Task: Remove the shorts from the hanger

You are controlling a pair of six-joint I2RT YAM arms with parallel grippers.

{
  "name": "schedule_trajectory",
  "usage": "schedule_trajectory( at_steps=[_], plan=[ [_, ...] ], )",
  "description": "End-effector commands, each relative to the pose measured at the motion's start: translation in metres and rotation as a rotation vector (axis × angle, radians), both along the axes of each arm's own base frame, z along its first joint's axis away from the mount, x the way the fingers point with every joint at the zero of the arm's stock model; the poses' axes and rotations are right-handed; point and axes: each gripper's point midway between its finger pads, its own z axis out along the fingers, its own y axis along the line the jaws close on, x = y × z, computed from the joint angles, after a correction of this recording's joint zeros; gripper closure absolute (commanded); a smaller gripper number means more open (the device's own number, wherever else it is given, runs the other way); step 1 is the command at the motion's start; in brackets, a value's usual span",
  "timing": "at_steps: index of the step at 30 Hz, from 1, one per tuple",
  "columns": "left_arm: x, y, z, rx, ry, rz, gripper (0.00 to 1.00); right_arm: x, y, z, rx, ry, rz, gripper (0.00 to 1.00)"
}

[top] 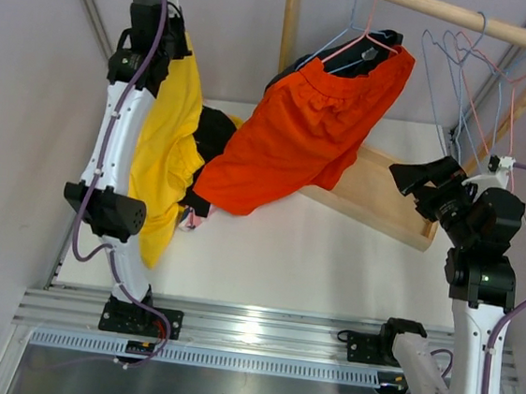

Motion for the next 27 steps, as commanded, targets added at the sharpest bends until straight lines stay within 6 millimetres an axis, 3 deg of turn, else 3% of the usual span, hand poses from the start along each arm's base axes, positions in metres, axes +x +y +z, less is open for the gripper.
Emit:
schedule_trajectory(
  at_steps=[1, 2, 3, 5, 6, 8, 9, 10, 11, 13, 15, 16, 17, 18, 19, 20, 21, 22, 23, 24, 25, 26, 27],
  plan=[
    [0.022, -0.006, -0.038, -0.03, 0.059, -0.026, 1.0, -0.013, 0.016, 0.037, 0.02, -0.148, 0.09, 0.01],
    [0.025, -0.008, -0.049, -0.035, 0.077, -0.027, 1.0, -0.016, 0.018, 0.049, 0.021, -0.201, 0.106, 0.01],
    [0.026, -0.009, -0.085, -0.045, 0.156, -0.022, 1.0, -0.02, 0.024, 0.056, 0.03, -0.226, 0.139, 0.0],
    [0.025, -0.012, -0.116, -0.076, 0.218, -0.017, 0.95, -0.026, 0.034, 0.08, 0.034, -0.318, 0.205, 0.01],
    [0.022, -0.014, -0.123, -0.088, 0.232, -0.023, 0.82, -0.027, 0.038, 0.087, 0.043, -0.337, 0.23, 0.01],
    [0.013, -0.02, -0.164, -0.112, 0.323, -0.042, 0.56, -0.031, 0.045, 0.11, 0.042, -0.403, 0.271, 0.01],
    [0.01, -0.022, -0.17, -0.122, 0.338, -0.048, 0.28, -0.023, 0.049, 0.112, 0.043, -0.394, 0.287, 0.01],
    [0.003, -0.023, -0.19, -0.126, 0.385, -0.053, 0.04, -0.02, 0.05, 0.118, 0.041, -0.4, 0.286, 0.01],
    [0.0, -0.025, -0.193, -0.127, 0.397, -0.053, 0.01, -0.018, 0.047, 0.132, 0.037, -0.431, 0.262, 0.0],
    [-0.013, -0.024, -0.192, -0.108, 0.404, -0.033, 0.01, -0.006, 0.061, 0.137, 0.052, -0.434, 0.3, 0.01],
    [-0.026, -0.032, -0.173, -0.09, 0.364, -0.04, 0.01, 0.002, 0.066, 0.158, 0.057, -0.49, 0.297, 0.01],
    [-0.041, -0.033, -0.146, -0.091, 0.31, -0.049, 0.01, 0.019, 0.078, 0.154, 0.05, -0.474, 0.32, 0.01],
    [-0.052, -0.04, -0.138, -0.086, 0.295, -0.066, 0.01, 0.031, 0.081, 0.156, 0.044, -0.467, 0.307, 0.01],
    [-0.063, -0.044, -0.131, -0.087, 0.283, -0.08, 0.01, 0.033, 0.085, 0.172, 0.037, -0.5, 0.311, 0.01],
    [-0.085, -0.045, -0.098, -0.101, 0.211, -0.102, 0.01, 0.057, 0.092, 0.161, 0.022, -0.461, 0.312, 0.01],
    [-0.102, -0.053, -0.112, -0.102, 0.245, -0.136, 0.01, 0.066, 0.099, 0.163, 0.021, -0.459, 0.314, 0.02],
    [-0.116, -0.057, -0.105, -0.106, 0.227, -0.162, 0.01, 0.07, 0.101, 0.176, 0.015, -0.49, 0.312, 0.04],
    [-0.13, -0.059, -0.1, -0.105, 0.213, -0.183, 0.01, 0.091, 0.106, 0.167, 0.004, -0.463, 0.307, 0.04],
    [-0.16, -0.064, -0.112, -0.104, 0.226, -0.219, 0.01, 0.103, 0.104, 0.167, -0.007, -0.465, 0.28, 0.05],
    [-0.174, -0.066, -0.111, -0.101, 0.216, -0.245, 0.01, 0.111, 0.105, 0.168, -0.012, -0.466, 0.272, 0.07],
    [-0.189, -0.066, -0.112, -0.099, 0.206, -0.262, 0.01, 0.116, 0.105, 0.178, -0.015, -0.492, 0.262, 0.11],
    [-0.217, -0.064, -0.114, -0.105, 0.191, -0.28, 0.01, 0.137, 0.107, 0.167, -0.023, -0.464, 0.247, 0.17],
    [-0.23, -0.063, -0.133, -0.103, 0.22, -0.284, 0.01, 0.144, 0.109, 0.167, -0.022, -0.461, 0.242, 0.26]
  ],
)
